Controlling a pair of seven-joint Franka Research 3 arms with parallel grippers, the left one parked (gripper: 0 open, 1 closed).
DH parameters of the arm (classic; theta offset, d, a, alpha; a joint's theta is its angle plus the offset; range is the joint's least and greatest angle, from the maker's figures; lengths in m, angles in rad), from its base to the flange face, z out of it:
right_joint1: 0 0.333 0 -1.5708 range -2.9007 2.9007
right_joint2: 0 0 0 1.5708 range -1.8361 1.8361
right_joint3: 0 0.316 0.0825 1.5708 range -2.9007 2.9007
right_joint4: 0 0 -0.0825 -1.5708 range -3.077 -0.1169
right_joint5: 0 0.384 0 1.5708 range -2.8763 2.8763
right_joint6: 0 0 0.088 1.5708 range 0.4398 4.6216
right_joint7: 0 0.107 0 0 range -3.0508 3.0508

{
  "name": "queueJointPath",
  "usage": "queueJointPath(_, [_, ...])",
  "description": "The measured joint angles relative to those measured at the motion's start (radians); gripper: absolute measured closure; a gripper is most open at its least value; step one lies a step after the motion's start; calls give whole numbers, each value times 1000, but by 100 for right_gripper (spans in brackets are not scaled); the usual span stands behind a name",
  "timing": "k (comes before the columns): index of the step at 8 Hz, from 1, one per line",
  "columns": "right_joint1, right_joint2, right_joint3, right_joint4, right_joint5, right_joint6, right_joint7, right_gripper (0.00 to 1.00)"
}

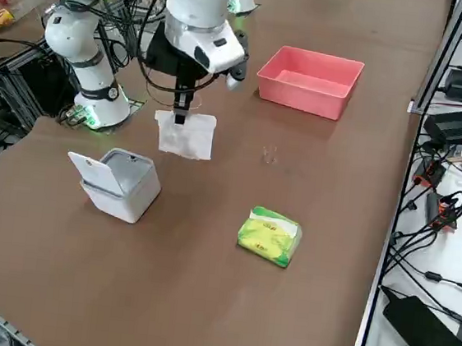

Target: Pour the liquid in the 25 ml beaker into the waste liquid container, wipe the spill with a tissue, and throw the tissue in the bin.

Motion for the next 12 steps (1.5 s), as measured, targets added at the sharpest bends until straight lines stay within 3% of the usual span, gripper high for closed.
queueJointPath(4, [25, -3, 8, 0, 1, -1, 20, 98])
queueJointPath(5, [13, -14, 36, -8, -2, -3, 41, 98])
queueJointPath(6, [-27, -37, 89, -35, -12, -2, 58, 98])
queueJointPath(7, [-81, -68, 151, -71, -41, 13, 62, 98])
queueJointPath(8, [-159, -119, 241, -119, -92, 52, 80, 98])
queueJointPath(10, [-351, -248, 477, -226, -190, 109, 167, 98])
queueJointPath(12, [-505, -349, 643, -343, -231, 178, 205, 98])
